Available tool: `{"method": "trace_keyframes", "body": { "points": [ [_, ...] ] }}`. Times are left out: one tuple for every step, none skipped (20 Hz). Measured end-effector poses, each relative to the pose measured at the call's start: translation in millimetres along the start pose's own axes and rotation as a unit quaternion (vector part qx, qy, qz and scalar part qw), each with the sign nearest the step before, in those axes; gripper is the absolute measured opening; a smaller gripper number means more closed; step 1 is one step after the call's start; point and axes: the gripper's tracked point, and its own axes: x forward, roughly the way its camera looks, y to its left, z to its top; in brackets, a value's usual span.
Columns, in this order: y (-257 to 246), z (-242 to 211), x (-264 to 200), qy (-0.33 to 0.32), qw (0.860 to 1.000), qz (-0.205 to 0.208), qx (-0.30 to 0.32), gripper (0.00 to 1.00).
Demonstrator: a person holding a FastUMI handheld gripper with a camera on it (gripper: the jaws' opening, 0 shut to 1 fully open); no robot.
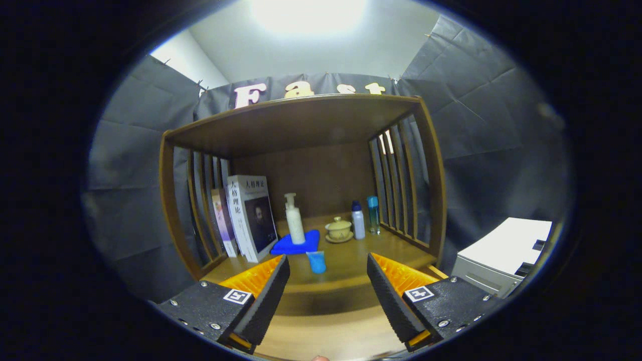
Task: Pull open the drawer, take out the items inside it, and place them on the countertop above the cabinet.
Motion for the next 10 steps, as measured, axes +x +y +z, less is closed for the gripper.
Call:
{"method": "trace_keyframes", "body": {
  "points": [
    [6,-7,-11,0.000,1.000,0.010,-0.003,0.95],
    [10,-15,-22,0.000,1.000,0.020,-0.007,0.95],
    [12,-24,-31,0.004,1.000,0.023,-0.011,0.95],
    [14,-33,-40,0.010,0.999,0.027,-0.014,0.95],
    [18,-41,-49,0.017,0.999,0.032,-0.018,0.95],
    [19,-49,-56,0.022,0.999,0.036,-0.023,0.95],
    [19,-57,-65,0.029,0.999,0.036,-0.026,0.95],
    [21,-67,-73,0.036,0.998,0.038,-0.027,0.95],
    [21,-77,-81,0.043,0.998,0.039,-0.028,0.95],
    [20,-88,-88,0.051,0.997,0.040,-0.030,0.95]
  ]
}}
